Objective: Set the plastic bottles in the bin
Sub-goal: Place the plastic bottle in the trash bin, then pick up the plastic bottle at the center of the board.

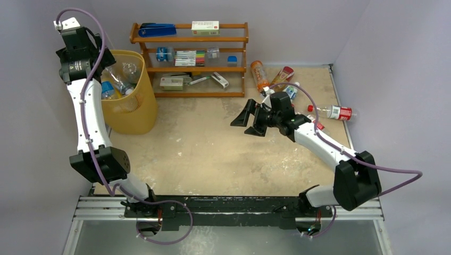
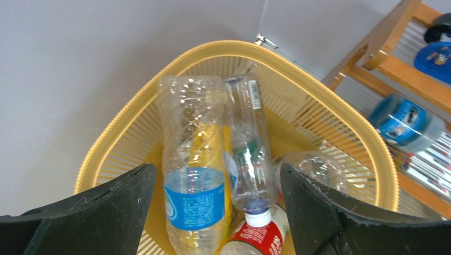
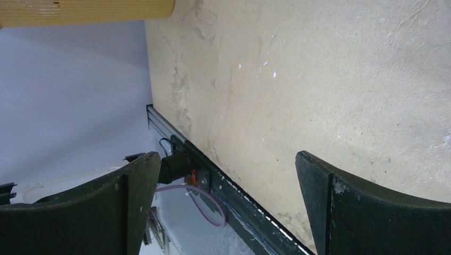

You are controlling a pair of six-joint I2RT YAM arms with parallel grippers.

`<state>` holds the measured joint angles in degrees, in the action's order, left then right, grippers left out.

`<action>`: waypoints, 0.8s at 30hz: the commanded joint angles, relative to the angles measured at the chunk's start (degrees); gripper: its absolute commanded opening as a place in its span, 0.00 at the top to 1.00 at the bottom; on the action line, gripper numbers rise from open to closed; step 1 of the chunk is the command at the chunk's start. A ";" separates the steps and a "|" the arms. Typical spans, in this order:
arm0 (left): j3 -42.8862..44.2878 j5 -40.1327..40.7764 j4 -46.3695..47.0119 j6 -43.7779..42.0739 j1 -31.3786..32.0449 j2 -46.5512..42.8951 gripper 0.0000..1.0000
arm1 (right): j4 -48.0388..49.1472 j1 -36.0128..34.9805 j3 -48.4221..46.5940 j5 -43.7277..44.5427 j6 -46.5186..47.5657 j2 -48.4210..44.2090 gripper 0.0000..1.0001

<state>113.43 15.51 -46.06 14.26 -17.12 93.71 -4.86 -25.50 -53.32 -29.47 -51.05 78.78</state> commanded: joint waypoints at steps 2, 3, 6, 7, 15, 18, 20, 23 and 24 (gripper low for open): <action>1.03 -9.30 0.71 3.94 1.44 -4.03 0.14 | 0.65 -0.28 -4.06 1.26 0.76 0.38 0.00; 0.79 -10.63 1.07 4.35 2.41 -4.49 0.14 | 0.26 -0.31 -4.60 1.61 1.16 0.52 0.00; 0.58 -11.12 0.97 4.57 7.32 -5.64 0.13 | -2.94 -0.34 -6.47 2.98 2.74 0.76 0.00; 0.51 -10.70 0.78 4.53 9.84 -6.04 0.13 | -4.55 -0.33 -7.15 3.28 2.94 0.68 0.00; -6.51 -17.35 3.24 7.53 16.75 -10.63 0.13 | -15.87 5.11 -13.51 17.41 6.00 0.90 0.00; -8.42 -17.90 3.36 7.69 21.47 -11.21 0.13 | -18.85 10.92 -13.95 20.49 7.41 0.66 0.00; -9.91 -17.46 3.67 8.06 24.53 -11.55 0.12 | -20.47 14.36 -13.98 22.94 8.04 0.21 0.00; -13.33 -16.79 5.35 9.09 28.69 -12.35 0.12 | -22.47 18.40 -14.37 27.11 8.91 -0.40 0.00; -14.32 -16.44 5.83 9.36 30.18 -12.39 0.12 | -22.85 19.37 -14.59 28.57 9.35 -0.57 0.00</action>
<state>102.24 -0.62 -43.92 21.65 8.71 83.42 -22.96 -9.34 -65.45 -8.78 -44.49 80.18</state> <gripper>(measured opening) 0.874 0.998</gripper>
